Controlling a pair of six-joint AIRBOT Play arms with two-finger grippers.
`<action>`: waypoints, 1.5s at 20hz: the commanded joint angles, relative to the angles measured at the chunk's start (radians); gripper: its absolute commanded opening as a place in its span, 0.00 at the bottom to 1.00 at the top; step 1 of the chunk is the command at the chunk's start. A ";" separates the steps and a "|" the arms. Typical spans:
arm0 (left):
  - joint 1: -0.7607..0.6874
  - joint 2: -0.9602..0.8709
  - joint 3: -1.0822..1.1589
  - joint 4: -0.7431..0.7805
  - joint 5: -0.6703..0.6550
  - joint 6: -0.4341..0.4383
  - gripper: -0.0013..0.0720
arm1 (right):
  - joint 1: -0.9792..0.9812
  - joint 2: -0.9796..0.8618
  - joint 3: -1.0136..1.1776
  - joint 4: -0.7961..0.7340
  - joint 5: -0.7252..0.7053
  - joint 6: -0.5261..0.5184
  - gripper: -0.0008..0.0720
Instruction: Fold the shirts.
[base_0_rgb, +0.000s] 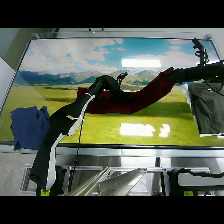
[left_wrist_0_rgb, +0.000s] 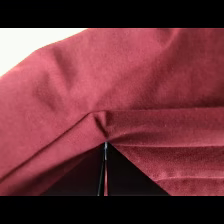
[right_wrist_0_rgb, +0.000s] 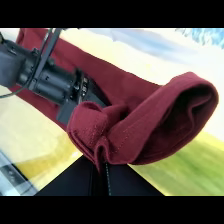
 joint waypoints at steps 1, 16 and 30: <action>0.016 0.080 -0.002 -0.057 -0.036 0.004 0.04 | -0.001 0.008 0.014 0.004 0.001 0.002 0.04; 0.803 0.924 -0.159 -0.071 0.239 0.107 0.04 | 0.999 -0.289 0.014 0.306 -1.212 -0.028 0.05; 0.875 1.008 -0.409 -0.072 0.245 0.181 0.04 | 0.491 -0.101 -0.108 -0.418 -0.375 0.462 0.97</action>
